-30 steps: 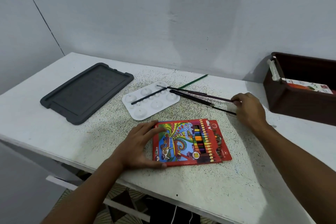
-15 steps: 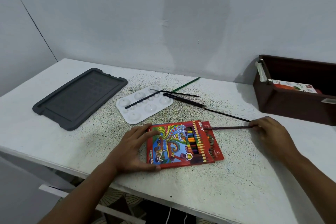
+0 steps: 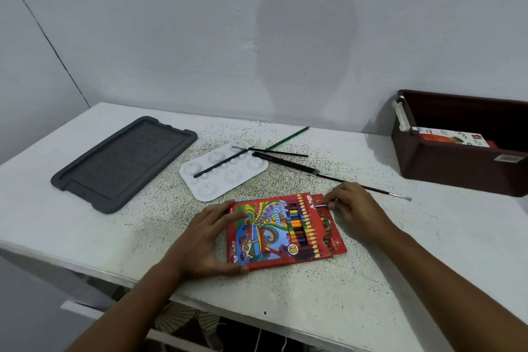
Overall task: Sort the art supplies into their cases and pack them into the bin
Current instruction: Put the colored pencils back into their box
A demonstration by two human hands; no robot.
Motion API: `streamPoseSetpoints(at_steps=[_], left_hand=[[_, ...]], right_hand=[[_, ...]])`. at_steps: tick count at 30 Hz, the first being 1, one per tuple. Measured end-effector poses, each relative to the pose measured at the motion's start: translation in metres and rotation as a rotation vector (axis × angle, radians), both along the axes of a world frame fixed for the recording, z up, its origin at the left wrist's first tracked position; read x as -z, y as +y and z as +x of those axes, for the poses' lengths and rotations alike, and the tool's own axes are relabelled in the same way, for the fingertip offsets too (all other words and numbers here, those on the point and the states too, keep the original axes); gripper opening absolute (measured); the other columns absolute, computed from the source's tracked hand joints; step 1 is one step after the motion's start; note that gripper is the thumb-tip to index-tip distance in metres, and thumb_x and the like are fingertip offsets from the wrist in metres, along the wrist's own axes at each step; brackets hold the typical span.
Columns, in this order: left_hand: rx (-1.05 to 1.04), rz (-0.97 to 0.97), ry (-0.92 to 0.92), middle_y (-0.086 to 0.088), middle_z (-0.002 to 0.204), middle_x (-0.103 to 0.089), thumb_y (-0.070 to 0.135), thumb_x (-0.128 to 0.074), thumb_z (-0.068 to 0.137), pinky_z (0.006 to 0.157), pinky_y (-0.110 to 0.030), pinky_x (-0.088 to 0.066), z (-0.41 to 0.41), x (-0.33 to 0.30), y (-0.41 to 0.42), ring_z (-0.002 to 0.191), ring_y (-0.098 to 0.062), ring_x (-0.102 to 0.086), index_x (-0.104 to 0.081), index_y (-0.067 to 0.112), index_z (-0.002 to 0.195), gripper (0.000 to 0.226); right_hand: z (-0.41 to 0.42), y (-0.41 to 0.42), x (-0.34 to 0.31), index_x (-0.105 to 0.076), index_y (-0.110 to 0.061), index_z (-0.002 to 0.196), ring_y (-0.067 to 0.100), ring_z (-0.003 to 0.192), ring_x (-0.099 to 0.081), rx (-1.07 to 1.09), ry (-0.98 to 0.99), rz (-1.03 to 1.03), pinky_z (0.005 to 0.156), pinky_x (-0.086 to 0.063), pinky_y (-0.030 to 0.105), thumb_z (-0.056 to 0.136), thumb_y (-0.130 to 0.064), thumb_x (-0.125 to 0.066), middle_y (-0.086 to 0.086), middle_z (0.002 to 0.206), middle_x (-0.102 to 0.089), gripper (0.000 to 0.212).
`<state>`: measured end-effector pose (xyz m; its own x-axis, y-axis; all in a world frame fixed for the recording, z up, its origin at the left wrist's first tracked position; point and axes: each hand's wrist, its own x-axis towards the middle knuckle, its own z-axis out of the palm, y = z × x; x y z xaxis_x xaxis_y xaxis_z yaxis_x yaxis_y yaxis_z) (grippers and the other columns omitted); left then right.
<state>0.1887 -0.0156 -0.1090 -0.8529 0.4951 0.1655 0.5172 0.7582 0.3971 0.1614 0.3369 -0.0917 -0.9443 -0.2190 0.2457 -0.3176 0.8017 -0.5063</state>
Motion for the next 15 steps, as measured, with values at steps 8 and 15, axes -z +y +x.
streamPoseSetpoints(at_steps=[8, 15], left_hand=[[-0.005, 0.005, -0.014, 0.014, 0.155, -0.022, 0.086, -0.064, 0.057, 0.11, -0.032, -0.02, -0.001, 0.0, 0.001, 0.139, -0.006, -0.021, -0.033, 0.046, 0.141, 0.097], [-0.005, 0.009, -0.019, 0.015, 0.155, -0.021, 0.086, -0.063, 0.058, 0.109, -0.031, -0.021, -0.001, -0.001, 0.001, 0.139, -0.005, -0.02, -0.032, 0.045, 0.142, 0.098]], right_hand=[[-0.007, -0.016, 0.006, -0.073, -0.022, 0.097, 0.01, 0.101, -0.046, 0.039, -0.137, -0.129, 0.078, -0.031, 0.01, 0.093, -0.011, -0.059, -0.008, 0.098, -0.059, 0.018], [-0.009, -0.019, -0.011, -0.07, -0.026, 0.095, 0.004, 0.091, -0.058, 0.085, -0.216, -0.302, 0.073, -0.047, 0.025, 0.093, -0.019, -0.061, -0.01, 0.099, -0.064, 0.012]])
